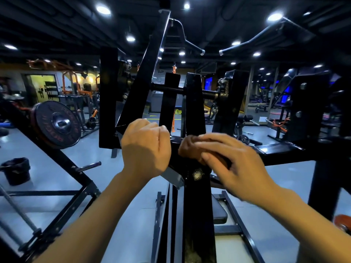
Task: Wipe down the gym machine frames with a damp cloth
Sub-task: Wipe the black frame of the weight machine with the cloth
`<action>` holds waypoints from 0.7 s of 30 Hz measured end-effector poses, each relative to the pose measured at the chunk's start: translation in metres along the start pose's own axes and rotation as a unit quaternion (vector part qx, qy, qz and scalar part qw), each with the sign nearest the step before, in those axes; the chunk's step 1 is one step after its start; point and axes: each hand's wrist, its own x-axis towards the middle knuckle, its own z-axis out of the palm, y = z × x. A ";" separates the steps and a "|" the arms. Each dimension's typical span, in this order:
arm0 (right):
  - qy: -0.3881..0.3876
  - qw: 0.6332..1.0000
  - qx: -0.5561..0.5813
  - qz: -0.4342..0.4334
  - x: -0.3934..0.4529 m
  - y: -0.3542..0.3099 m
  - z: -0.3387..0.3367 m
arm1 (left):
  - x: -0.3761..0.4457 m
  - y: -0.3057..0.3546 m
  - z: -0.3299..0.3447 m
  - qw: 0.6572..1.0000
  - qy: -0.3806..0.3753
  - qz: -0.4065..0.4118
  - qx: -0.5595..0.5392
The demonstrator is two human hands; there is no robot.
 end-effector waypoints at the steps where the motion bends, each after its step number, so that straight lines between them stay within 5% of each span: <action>1: 0.009 1.000 -0.003 0.020 0.010 0.006 -0.001 | 0.001 0.001 0.000 1.000 0.004 0.000 -0.001; 4: 0.041 0.998 -0.013 0.049 0.032 0.000 0.011 | 0.001 0.002 -0.001 1.000 0.016 0.001 -0.004; 9: 0.002 0.999 -0.045 -0.027 0.005 -0.008 0.005 | 0.002 0.005 -0.003 1.000 0.007 -0.011 -0.007; 14: 0.048 0.997 -0.016 0.064 0.041 0.012 0.009 | 0.003 0.005 -0.005 1.000 -0.004 -0.011 -0.023; 21: 0.002 1.000 -0.020 0.016 0.023 0.003 0.004 | 0.001 0.005 -0.003 1.000 0.027 -0.003 -0.014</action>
